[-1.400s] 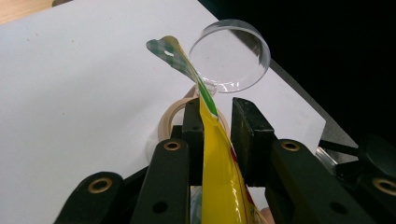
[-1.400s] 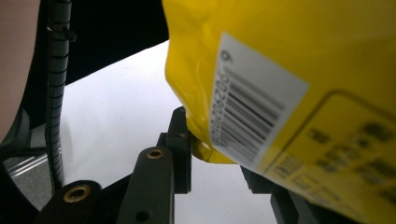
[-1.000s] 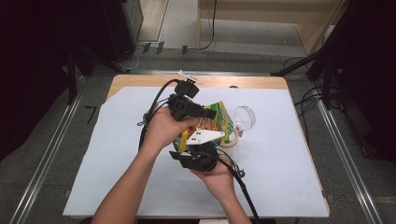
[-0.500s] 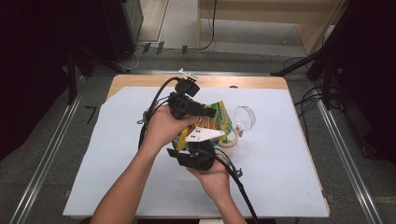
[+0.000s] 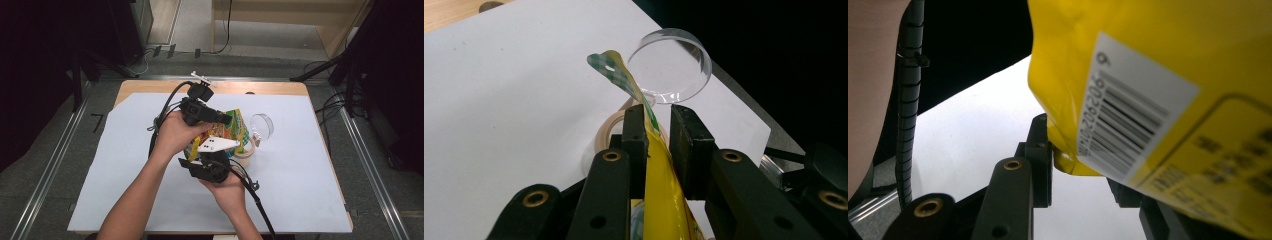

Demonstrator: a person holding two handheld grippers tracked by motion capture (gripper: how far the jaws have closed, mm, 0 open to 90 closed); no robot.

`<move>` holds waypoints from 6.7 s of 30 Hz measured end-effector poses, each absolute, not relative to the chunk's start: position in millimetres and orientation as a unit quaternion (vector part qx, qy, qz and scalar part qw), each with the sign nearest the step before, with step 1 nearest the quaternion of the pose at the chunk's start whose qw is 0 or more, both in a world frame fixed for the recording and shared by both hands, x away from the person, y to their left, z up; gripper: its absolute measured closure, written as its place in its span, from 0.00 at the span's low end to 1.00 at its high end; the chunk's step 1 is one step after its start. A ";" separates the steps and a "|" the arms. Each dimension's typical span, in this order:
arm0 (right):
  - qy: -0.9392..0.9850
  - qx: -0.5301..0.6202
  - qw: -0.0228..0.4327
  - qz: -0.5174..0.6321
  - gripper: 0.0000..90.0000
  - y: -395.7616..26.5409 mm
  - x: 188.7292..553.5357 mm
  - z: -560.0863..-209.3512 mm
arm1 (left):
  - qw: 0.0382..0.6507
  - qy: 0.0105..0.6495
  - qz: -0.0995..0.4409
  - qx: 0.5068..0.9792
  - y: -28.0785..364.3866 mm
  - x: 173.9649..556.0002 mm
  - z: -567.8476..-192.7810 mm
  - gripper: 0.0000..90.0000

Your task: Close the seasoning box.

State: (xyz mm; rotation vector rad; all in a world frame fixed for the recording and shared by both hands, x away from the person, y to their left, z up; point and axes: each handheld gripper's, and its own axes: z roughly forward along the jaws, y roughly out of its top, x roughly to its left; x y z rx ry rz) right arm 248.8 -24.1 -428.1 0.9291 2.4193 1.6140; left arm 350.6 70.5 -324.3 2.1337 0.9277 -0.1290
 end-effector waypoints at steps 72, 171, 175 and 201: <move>0.794 0.299 0.050 0.527 0.77 -19.9 250.8 -426.5 | 0.400 0.367 -0.045 0.838 75.6 351.7 -322.6 0.86; 0.791 0.301 0.054 0.531 0.78 -19.1 250.4 -427.2 | 0.403 0.357 -0.036 0.842 70.5 342.0 -316.5 0.87; 0.789 0.302 0.053 0.532 0.78 -19.2 250.7 -428.3 | 0.400 0.354 -0.038 0.844 69.9 341.2 -316.0 0.88; 0.786 0.304 0.054 0.535 0.78 -18.8 252.0 -429.5 | 0.401 0.353 -0.037 0.844 70.1 341.2 -315.7 0.88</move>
